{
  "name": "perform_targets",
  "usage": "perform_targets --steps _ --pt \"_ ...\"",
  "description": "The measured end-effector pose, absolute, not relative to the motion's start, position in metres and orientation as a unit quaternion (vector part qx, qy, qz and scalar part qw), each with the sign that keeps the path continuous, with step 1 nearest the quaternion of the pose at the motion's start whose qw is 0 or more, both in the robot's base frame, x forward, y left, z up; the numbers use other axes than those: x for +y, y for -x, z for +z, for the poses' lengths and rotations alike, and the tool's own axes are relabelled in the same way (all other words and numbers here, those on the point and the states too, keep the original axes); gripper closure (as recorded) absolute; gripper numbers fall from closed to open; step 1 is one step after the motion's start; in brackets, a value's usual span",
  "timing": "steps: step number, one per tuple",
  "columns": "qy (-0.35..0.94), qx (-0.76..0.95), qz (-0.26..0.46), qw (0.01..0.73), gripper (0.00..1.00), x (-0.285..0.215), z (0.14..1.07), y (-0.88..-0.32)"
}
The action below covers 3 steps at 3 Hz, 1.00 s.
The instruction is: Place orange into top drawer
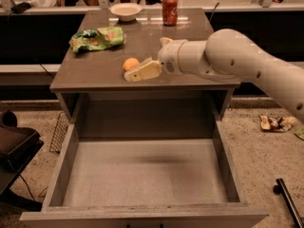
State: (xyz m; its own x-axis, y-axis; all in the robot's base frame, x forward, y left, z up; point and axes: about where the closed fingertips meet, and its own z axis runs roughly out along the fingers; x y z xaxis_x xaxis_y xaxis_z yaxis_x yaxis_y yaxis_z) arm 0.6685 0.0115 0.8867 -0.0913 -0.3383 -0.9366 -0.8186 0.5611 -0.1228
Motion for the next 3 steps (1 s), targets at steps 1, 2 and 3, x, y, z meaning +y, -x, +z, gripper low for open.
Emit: perform_targets --steps 1,2,3 --pt "0.406 0.705 0.235 0.532 0.00 0.032 0.864 -0.689" --pt "0.397 0.705 0.249 0.532 0.17 0.045 0.851 -0.699" --pt "0.398 0.705 0.250 0.531 0.40 0.047 0.850 -0.699"
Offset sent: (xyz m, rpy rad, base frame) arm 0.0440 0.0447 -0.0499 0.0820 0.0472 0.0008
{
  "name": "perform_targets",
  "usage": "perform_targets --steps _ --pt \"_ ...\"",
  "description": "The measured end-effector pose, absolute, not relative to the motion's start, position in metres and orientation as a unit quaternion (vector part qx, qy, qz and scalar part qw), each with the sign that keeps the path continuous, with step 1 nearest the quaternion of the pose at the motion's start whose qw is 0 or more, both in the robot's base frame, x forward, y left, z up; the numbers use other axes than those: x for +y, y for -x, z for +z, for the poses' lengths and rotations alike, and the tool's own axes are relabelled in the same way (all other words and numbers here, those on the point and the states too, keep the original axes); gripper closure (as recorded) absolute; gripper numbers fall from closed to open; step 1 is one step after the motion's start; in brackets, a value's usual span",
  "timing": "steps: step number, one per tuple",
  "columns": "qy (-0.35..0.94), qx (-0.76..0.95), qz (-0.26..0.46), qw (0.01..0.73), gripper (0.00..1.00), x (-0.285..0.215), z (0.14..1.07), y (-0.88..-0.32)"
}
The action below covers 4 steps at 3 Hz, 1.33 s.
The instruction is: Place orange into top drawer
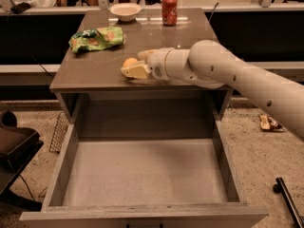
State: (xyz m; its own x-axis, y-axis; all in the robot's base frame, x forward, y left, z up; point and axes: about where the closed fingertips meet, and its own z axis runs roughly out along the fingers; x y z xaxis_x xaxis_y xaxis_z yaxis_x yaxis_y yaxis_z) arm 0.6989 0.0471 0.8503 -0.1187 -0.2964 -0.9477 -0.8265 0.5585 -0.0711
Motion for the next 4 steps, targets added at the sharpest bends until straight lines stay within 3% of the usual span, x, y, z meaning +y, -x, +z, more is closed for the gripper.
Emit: perform_targets --steps 1,2,3,4 --pt "0.400 0.704 0.251 0.530 0.71 0.050 0.850 -0.698" --pt "0.401 0.704 0.252 0.530 0.94 0.052 0.850 -0.698" --pt "0.405 0.701 0.252 0.531 1.00 0.054 0.855 -0.696" --pt "0.419 0.690 0.246 0.537 1.00 0.053 0.878 -0.689"
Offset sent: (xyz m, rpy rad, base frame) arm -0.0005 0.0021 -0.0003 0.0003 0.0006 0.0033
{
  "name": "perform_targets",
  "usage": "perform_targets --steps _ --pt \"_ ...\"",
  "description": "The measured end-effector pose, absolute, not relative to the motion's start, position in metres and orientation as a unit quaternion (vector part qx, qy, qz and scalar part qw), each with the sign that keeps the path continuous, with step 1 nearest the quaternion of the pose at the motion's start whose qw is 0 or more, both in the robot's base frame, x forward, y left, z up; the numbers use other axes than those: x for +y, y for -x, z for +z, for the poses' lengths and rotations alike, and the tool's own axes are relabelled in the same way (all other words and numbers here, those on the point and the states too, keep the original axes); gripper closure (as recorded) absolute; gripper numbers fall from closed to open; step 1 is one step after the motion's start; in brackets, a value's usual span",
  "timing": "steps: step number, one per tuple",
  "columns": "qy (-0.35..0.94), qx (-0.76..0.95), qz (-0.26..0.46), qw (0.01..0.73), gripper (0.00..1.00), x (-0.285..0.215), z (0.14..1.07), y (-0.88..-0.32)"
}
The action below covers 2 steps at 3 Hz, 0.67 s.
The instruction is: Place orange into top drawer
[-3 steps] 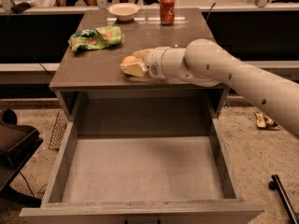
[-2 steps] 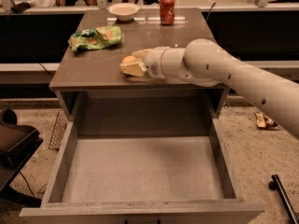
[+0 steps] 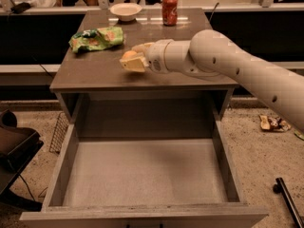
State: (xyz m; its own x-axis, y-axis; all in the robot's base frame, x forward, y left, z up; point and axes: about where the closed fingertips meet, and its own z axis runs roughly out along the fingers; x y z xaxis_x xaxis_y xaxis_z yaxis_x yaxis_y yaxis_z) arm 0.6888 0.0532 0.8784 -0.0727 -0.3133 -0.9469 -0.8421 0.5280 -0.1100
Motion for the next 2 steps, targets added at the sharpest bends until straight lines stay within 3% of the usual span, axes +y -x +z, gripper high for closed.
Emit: perform_targets --steps 2 --pt "0.430 0.656 0.267 0.560 1.00 0.047 0.906 -0.599"
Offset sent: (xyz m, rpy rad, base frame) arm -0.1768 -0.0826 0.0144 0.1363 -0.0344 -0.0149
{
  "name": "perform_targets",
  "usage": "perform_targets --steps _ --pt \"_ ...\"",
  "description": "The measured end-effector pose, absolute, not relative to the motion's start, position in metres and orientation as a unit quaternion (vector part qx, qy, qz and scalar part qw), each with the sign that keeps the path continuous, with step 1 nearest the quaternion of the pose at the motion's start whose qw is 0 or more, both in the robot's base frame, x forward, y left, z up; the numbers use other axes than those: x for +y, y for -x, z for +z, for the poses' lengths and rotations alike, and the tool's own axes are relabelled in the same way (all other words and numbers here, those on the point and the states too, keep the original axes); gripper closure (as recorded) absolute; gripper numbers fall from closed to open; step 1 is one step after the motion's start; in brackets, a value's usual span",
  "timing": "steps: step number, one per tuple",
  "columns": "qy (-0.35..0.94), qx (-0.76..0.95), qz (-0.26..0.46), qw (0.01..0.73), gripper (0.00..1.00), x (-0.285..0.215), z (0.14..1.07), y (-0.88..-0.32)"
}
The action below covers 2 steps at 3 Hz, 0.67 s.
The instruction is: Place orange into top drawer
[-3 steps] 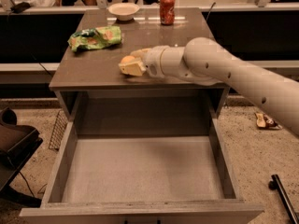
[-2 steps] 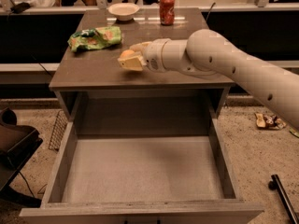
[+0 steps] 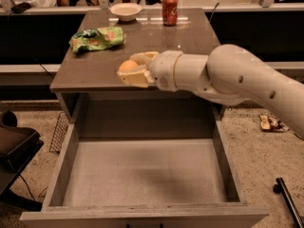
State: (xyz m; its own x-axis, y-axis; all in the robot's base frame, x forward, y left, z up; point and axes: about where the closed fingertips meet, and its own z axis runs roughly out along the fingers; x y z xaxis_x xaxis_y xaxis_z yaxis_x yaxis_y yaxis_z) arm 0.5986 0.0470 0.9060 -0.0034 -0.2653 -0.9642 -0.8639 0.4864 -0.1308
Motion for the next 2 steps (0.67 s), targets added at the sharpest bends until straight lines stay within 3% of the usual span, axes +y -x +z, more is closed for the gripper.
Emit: perform_targets --steps 2 --pt "0.379 0.710 0.304 0.510 1.00 -0.008 0.815 -0.508"
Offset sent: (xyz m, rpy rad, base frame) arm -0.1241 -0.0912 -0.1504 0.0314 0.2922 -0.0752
